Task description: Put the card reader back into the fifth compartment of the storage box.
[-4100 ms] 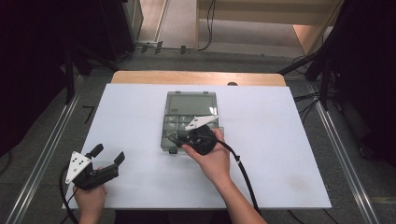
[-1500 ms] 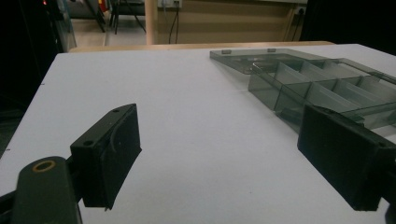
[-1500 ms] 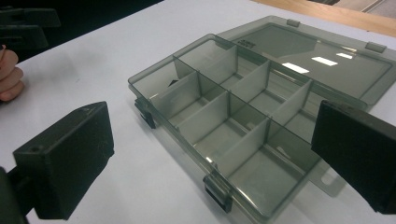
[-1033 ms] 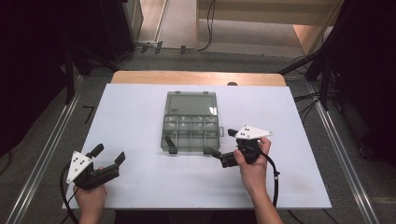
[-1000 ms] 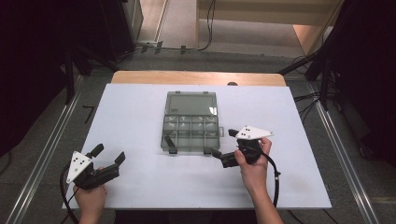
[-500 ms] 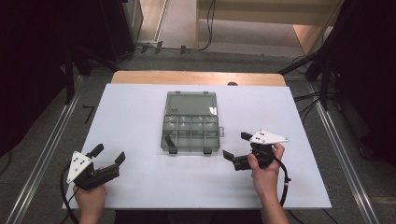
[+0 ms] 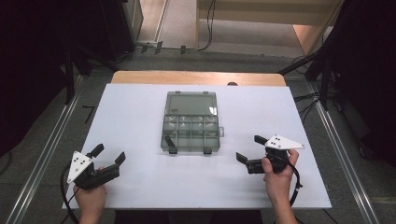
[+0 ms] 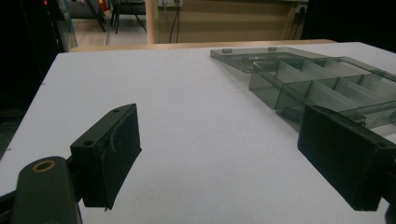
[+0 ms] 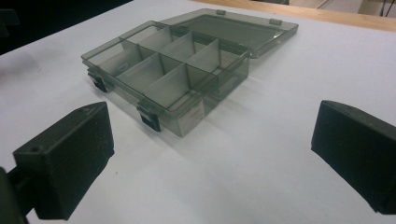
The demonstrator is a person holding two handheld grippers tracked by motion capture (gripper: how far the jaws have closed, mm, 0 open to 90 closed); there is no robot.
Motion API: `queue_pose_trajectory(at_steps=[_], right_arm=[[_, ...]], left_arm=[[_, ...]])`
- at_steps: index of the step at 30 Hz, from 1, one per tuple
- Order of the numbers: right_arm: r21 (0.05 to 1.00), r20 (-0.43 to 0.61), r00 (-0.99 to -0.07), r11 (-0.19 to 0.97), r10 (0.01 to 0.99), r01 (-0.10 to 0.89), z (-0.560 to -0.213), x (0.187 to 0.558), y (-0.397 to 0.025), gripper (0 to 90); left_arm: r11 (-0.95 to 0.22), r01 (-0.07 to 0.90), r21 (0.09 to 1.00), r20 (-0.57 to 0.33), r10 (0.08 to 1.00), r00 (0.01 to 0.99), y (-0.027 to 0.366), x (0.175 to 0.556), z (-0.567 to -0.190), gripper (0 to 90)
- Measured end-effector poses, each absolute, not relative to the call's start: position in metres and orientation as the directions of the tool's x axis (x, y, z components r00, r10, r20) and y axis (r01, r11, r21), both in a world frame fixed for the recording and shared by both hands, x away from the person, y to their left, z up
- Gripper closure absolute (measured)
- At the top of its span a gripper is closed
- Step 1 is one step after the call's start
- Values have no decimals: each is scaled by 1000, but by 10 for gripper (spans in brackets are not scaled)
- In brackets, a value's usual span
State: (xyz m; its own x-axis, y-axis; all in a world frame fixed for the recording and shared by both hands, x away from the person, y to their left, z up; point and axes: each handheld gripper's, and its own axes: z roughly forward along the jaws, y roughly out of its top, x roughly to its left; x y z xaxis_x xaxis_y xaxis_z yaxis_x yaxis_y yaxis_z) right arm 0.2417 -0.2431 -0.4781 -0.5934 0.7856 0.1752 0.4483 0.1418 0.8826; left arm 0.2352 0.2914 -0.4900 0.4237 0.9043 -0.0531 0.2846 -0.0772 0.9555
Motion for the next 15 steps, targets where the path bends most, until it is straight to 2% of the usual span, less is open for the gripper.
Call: queue_pose_trajectory(at_steps=[15], right_arm=[[892,166,-545,110,822,439,-484,225,-280,0]], left_arm=[[-84,283,955,-47,903,426,291,235,-490,136]])
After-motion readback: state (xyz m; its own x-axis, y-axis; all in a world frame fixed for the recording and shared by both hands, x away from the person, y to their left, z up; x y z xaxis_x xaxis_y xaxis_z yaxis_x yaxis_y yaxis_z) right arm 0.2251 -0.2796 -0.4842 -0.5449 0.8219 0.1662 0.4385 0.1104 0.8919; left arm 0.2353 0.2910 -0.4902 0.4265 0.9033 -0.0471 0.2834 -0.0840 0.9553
